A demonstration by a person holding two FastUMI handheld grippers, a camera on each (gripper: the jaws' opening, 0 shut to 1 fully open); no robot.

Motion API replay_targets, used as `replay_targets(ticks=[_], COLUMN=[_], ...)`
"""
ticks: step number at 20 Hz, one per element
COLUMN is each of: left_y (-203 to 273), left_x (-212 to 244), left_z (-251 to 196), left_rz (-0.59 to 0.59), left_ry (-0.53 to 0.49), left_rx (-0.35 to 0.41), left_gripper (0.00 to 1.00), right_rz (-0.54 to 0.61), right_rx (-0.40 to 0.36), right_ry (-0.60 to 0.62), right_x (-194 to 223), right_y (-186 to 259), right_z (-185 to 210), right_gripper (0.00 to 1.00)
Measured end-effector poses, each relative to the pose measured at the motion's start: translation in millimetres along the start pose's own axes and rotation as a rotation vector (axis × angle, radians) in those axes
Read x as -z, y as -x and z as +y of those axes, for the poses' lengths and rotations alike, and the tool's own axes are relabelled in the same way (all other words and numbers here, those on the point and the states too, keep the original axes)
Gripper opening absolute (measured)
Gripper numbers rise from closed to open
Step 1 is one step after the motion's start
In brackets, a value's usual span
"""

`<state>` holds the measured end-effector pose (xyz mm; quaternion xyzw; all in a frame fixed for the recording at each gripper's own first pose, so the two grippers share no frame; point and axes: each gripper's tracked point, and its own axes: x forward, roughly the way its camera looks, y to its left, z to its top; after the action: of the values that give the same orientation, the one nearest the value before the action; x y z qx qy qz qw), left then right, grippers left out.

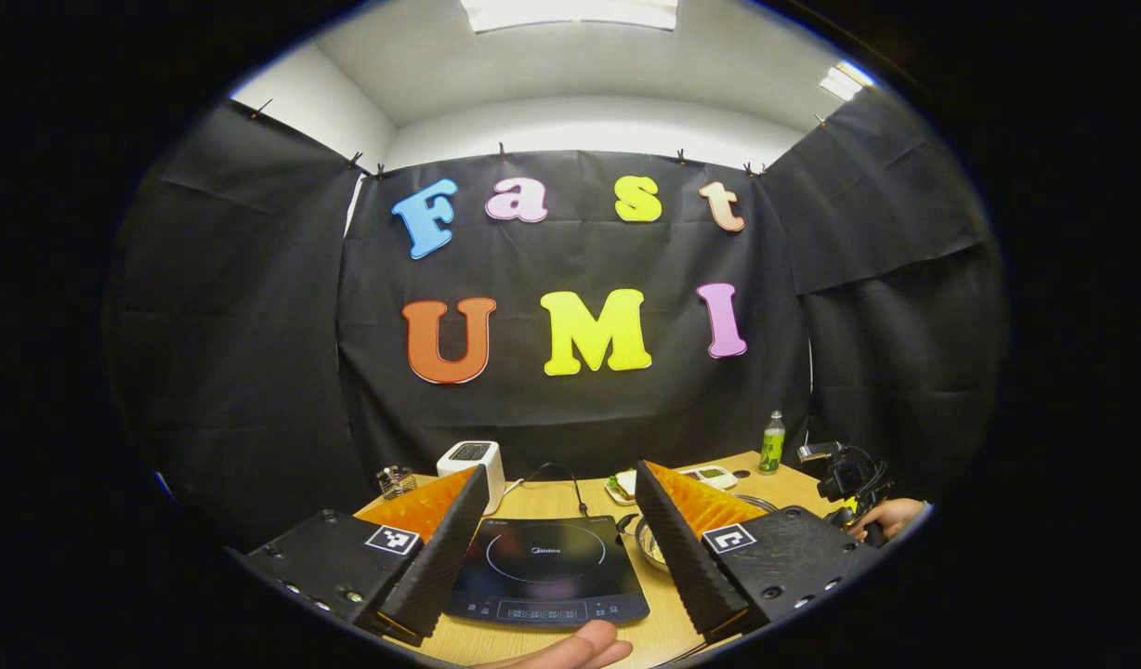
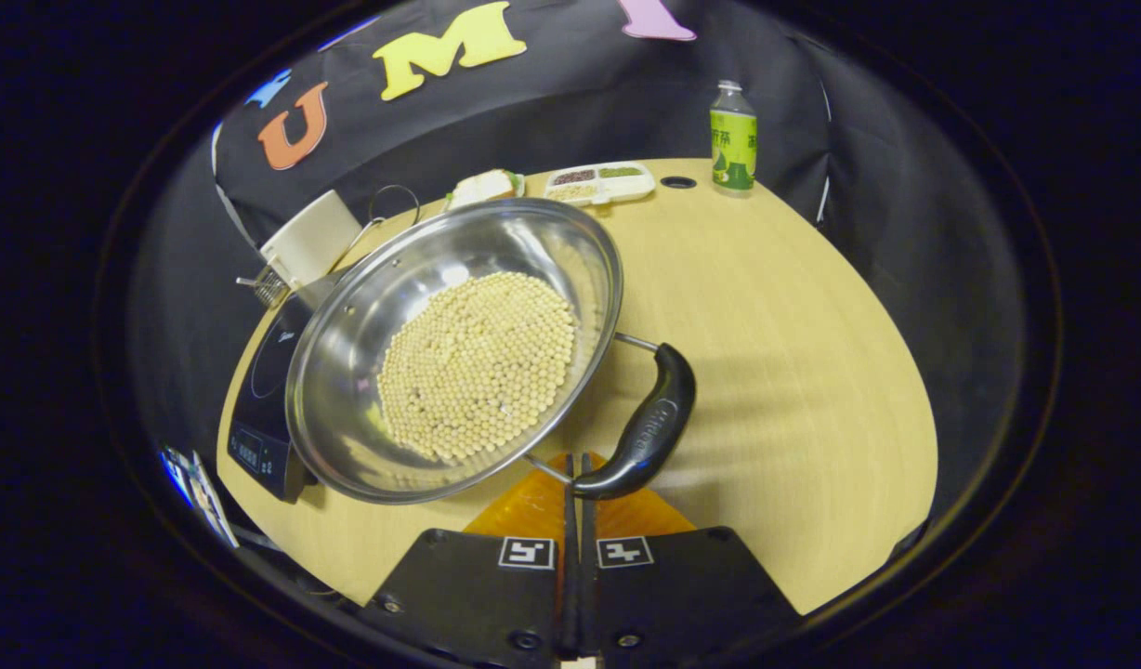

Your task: First push the handle of the pot to place it horizontally, then grasp the pot with both hands and set it on the induction cooktop.

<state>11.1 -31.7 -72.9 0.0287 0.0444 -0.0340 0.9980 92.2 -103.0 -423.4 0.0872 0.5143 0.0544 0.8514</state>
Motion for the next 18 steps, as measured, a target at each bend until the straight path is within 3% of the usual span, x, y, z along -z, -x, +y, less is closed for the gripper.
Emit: replay_targets(ticks=[11,18], left_y=[-39,-49], left_x=[31,55], left_z=[-22,-22], left_rz=[0.074,0.134], left_ry=[0.029,0.060], left_rx=[0.012,0.018], left_gripper=[0.96,0.96], right_rz=[-0.074,-0.224], right_rx=[0.088,0.126], right_ry=[0.060,0.049], right_x=[-55,-83], right_y=[-24,-29], right_z=[-47,-62], right_gripper=[0.04,0.04])
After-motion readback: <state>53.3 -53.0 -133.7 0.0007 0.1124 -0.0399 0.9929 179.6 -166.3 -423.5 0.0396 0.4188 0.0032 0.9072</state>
